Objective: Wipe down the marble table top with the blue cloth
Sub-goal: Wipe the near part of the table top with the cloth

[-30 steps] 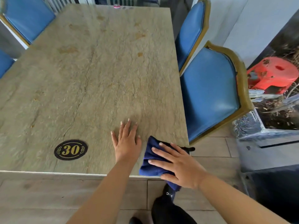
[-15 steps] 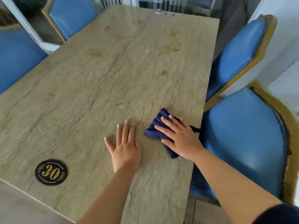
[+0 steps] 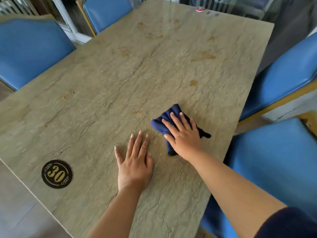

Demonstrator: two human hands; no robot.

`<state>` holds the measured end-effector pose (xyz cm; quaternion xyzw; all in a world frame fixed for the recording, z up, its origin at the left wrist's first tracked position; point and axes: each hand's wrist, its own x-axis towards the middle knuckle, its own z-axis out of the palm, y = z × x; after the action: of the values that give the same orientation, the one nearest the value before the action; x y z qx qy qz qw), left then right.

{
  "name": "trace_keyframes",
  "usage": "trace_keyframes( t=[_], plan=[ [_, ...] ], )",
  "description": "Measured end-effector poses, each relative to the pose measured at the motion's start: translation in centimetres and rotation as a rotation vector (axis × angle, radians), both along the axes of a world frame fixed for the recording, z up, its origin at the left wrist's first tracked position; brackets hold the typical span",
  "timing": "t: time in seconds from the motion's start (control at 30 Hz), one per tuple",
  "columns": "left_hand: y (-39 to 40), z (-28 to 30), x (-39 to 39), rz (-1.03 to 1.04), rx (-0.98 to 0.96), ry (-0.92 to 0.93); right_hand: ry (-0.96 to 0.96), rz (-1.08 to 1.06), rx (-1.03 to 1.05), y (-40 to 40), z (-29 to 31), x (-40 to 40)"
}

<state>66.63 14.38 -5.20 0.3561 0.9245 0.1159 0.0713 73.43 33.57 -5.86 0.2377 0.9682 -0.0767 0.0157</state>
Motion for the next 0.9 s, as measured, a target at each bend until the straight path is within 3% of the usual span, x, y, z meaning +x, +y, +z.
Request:
trace_keyframes(
  t=[0.17, 0.27, 0.4, 0.47, 0.53, 0.57, 0.7, 0.83, 0.9],
  plan=[
    [0.0, 0.0, 0.0, -0.024, -0.002, -0.014, -0.025, 0.055, -0.059, -3.1, 0.4, 5.5],
    [0.0, 0.1, -0.2, 0.015, 0.023, -0.060, 0.006, 0.108, -0.245, -2.2, 2.2, 6.9],
    [3.1, 1.4, 2.4, 0.183, 0.203, -0.158, 0.011, -0.052, -0.211, 2.2, 3.8, 7.9],
    [5.6, 1.6, 5.8, -0.021, 0.272, -0.107, -0.066, -0.157, -0.195, 4.6, 4.1, 7.8],
    [7.6, 0.6, 8.7, -0.232, 0.155, -0.017, -0.179, -0.226, -0.200, 7.1, 4.3, 7.1],
    [8.5, 0.0, 9.0, -0.243, 0.080, 0.039, -0.231, -0.246, -0.213, 8.3, 4.4, 6.4],
    [10.8, -0.7, 4.7, -0.054, -0.064, 0.134, -0.371, -0.174, -0.227, 12.3, 4.6, 3.7],
    [12.4, 0.4, 1.4, 0.235, -0.162, 0.005, -0.490, -0.043, -0.268, 14.6, 4.4, 2.6],
    [13.1, 0.5, 3.4, 0.272, -0.145, -0.003, -0.522, -0.029, -0.267, 14.7, 4.2, 2.5]
  ],
)
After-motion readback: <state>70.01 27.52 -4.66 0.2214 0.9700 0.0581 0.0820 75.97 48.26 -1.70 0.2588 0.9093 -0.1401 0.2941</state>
